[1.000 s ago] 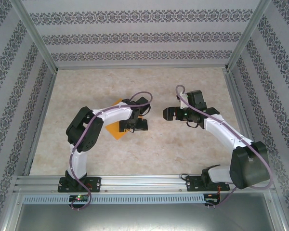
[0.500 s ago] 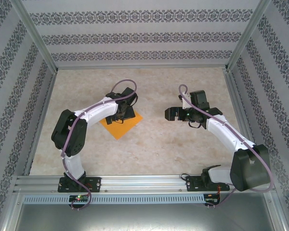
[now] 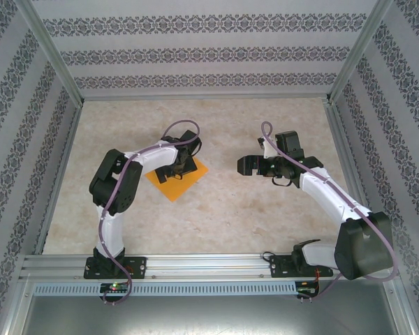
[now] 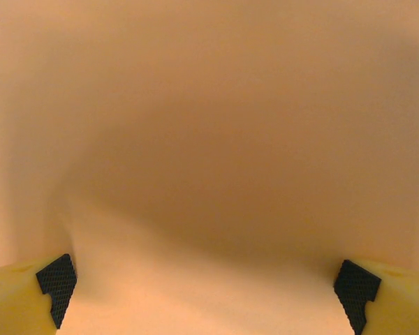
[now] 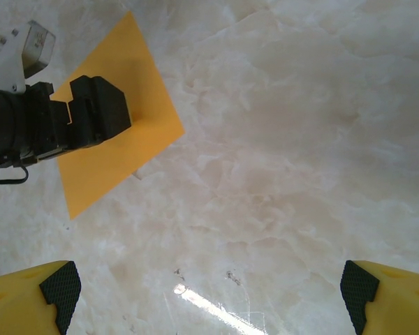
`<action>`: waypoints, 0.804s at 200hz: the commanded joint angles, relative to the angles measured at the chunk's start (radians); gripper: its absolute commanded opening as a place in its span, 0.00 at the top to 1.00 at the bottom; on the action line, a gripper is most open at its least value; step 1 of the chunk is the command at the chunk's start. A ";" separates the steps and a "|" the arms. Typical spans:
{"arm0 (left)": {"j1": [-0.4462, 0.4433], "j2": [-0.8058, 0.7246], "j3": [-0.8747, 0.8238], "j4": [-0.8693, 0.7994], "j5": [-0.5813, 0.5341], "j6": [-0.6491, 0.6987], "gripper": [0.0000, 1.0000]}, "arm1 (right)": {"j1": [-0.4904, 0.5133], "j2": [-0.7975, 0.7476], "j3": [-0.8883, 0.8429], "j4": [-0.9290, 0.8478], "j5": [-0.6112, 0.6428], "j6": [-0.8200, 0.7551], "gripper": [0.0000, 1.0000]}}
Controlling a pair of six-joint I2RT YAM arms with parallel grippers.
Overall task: Fold a paper plane with a square sheet of paper (pick it up from the middle)
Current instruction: Move the square sheet of paper to the center of the table.
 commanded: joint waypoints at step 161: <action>-0.185 0.227 0.205 -0.166 0.330 0.771 0.09 | 0.012 -0.047 0.023 -0.146 -0.018 -0.008 0.02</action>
